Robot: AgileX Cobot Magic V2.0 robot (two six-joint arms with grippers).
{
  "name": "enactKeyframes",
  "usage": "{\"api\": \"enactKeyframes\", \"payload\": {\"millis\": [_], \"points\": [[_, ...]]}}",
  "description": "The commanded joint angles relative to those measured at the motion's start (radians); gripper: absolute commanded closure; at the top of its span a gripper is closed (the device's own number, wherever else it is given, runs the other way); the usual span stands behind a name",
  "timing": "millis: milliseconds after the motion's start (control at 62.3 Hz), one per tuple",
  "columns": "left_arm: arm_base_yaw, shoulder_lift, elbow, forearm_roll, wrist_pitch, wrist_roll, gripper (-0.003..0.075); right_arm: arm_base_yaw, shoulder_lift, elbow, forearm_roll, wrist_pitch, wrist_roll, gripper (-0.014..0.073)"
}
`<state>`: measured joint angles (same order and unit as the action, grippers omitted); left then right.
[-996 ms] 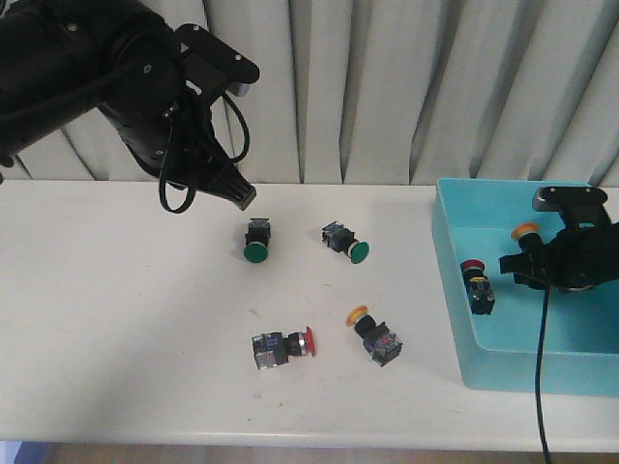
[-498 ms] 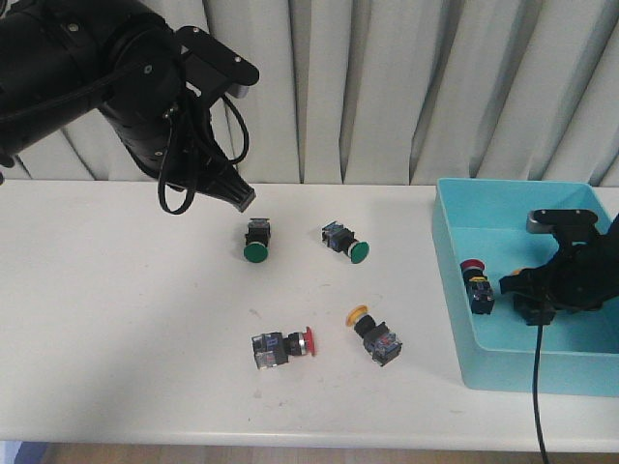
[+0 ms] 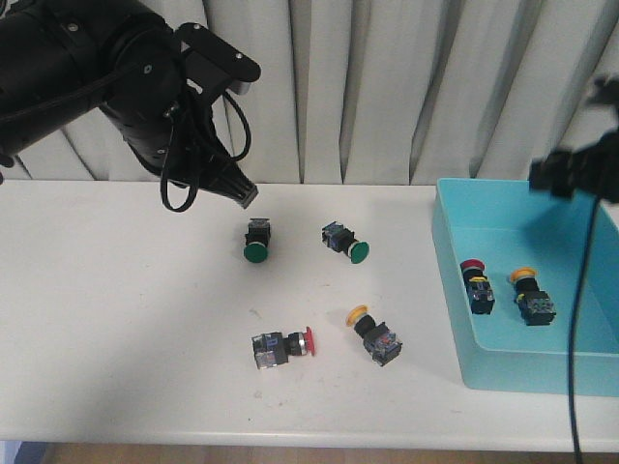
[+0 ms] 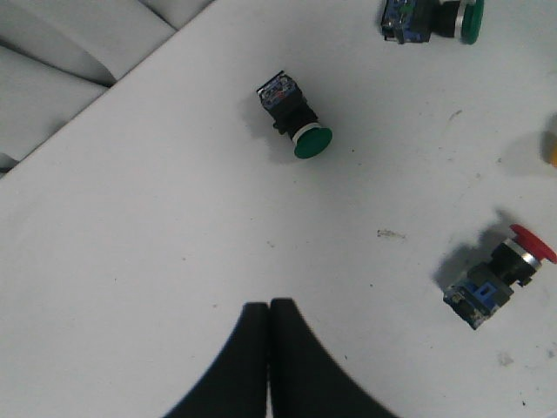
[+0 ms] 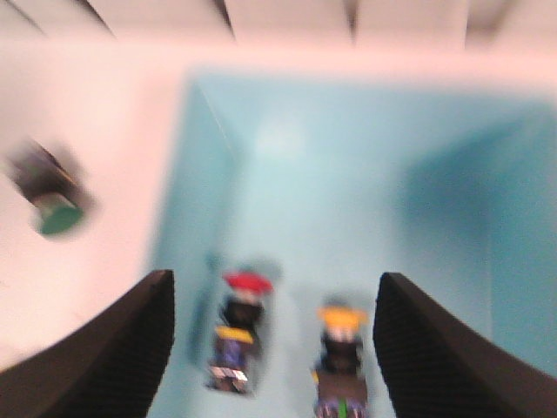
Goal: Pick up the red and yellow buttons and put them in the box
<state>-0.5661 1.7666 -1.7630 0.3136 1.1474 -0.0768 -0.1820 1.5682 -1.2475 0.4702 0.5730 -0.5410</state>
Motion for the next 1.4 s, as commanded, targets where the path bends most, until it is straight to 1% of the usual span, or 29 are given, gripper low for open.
{"api": "enactKeyframes", "payload": {"millis": [0, 96, 161, 241, 289, 385, 466, 514, 530, 659, 739, 787, 835, 980, 1381], "points": [[-0.001, -0.048, -0.021, 0.019, -0.073, -0.046, 0.0727, -0.001, -0.18, -0.029, 0.12, -0.032, -0.098, 0.0105], [-0.001, -0.048, -0.021, 0.019, -0.099, -0.081, 0.0727, -0.001, -0.31, -0.029, 0.177, -0.034, -0.146, 0.0113], [-0.001, -0.048, -0.021, 0.018, -0.109, -0.081, 0.0727, -0.001, -0.379, -0.029, 0.186, -0.03, -0.146, 0.0133], [-0.001, -0.048, -0.021, 0.018, -0.116, -0.081, 0.0727, -0.001, -0.457, -0.029, 0.189, -0.009, -0.134, 0.0175], [-0.001, -0.048, -0.021, 0.02, -0.12, -0.081, 0.0727, -0.001, -0.496, -0.029, 0.19, 0.002, -0.131, 0.0214], [-0.001, -0.048, -0.021, 0.019, -0.124, -0.081, 0.0727, -0.001, -0.571, 0.005, 0.19, -0.012, -0.131, 0.0342], [-0.001, -0.048, -0.021, 0.019, -0.125, -0.081, 0.0727, -0.001, -0.633, 0.076, 0.189, -0.039, -0.135, 0.0489], [-0.001, -0.048, -0.021, 0.019, -0.128, -0.081, 0.0727, -0.001, -0.67, 0.137, 0.189, -0.07, -0.138, 0.0595], [-0.001, -0.048, -0.021, 0.019, -0.128, -0.081, 0.0727, -0.001, -0.678, 0.153, 0.19, -0.081, -0.138, 0.0608], [-0.001, -0.048, -0.021, 0.021, -0.132, -0.081, 0.0727, 0.038, -0.737, 0.273, 0.188, -0.204, -0.138, 0.0601], [-0.001, -0.048, -0.021, 0.023, -0.131, -0.079, 0.0727, 0.069, -0.745, 0.31, 0.173, -0.281, -0.138, 0.0601], [-0.001, -0.048, -0.021, 0.026, -0.127, -0.078, 0.0727, 0.082, -0.747, 0.322, 0.173, -0.299, -0.138, 0.0601], [-0.001, -0.048, -0.021, 0.029, -0.126, -0.078, 0.0727, 0.096, -0.75, 0.333, 0.174, -0.294, -0.138, 0.0601], [-0.001, -0.048, -0.021, 0.027, -0.109, -0.081, 0.0727, 0.094, -0.745, 0.343, 0.185, -0.253, -0.138, 0.0601], [-0.001, -0.048, -0.021, 0.029, -0.092, -0.08, 0.0727, 0.094, -0.743, 0.343, 0.186, -0.239, -0.138, 0.0601]]}}
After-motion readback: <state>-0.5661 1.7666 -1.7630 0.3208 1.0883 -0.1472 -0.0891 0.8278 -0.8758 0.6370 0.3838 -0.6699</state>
